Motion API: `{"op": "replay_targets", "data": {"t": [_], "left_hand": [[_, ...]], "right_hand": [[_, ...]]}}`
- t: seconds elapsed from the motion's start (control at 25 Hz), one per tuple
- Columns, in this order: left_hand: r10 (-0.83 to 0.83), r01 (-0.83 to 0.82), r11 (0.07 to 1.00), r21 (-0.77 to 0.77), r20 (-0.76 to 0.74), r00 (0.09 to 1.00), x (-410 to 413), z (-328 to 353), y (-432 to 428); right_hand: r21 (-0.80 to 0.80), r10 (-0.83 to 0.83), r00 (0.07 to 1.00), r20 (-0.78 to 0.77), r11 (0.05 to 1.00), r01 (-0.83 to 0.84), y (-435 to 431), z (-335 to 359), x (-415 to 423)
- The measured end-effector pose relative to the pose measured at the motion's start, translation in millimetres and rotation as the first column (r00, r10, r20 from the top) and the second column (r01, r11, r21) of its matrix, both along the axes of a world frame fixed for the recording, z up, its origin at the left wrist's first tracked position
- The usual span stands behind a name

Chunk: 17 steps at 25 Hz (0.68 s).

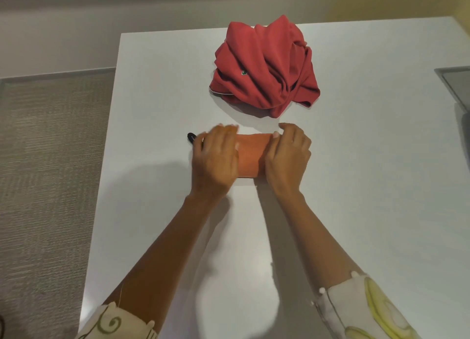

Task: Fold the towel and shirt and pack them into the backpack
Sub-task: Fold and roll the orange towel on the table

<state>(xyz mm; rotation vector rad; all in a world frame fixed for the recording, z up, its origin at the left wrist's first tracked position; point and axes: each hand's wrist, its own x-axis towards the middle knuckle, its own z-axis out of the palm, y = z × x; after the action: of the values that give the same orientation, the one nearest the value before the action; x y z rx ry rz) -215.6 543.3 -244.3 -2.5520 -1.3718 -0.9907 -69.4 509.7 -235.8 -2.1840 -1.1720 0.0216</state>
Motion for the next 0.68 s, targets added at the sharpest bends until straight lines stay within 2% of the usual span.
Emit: {"op": "replay_targets", "data": {"t": [0.08, 0.2, 0.24, 0.32, 0.44, 0.56, 0.68], "left_hand": [[-0.193, 0.191, 0.974, 0.119, 0.004, 0.981, 6, -11, -9], [-0.238, 0.247, 0.955, 0.167, -0.071, 0.969, -2, -34, -2], [-0.257, 0.266, 0.956, 0.124, -0.084, 0.963, -4, -37, 2], [-0.252, 0.246, 0.967, -0.066, -0.110, 0.961, -6, -37, 12], [-0.133, 0.017, 0.926, -0.377, -0.285, 0.949, -4, -28, 24], [-0.116, -0.043, 0.903, -0.427, -0.341, 0.933, -4, -25, 28], [-0.136, 0.013, 0.884, -0.468, -0.231, 0.963, -6, -17, 28]], "right_hand": [[0.054, 0.180, 0.981, 0.069, 0.982, -0.184, -9, -4, -14], [-0.106, 0.368, 0.921, 0.127, 0.928, -0.356, -18, -21, -23], [-0.169, 0.390, 0.909, 0.146, 0.915, -0.366, -18, -27, -19], [-0.245, 0.402, 0.901, 0.164, 0.901, -0.358, -12, -34, -11], [-0.269, 0.404, 0.906, 0.128, 0.893, -0.361, -7, -37, -6], [-0.281, 0.421, 0.902, 0.096, 0.881, -0.381, -6, -36, -5], [-0.239, 0.432, 0.899, -0.073, 0.868, -0.436, -4, -25, -3]]}}
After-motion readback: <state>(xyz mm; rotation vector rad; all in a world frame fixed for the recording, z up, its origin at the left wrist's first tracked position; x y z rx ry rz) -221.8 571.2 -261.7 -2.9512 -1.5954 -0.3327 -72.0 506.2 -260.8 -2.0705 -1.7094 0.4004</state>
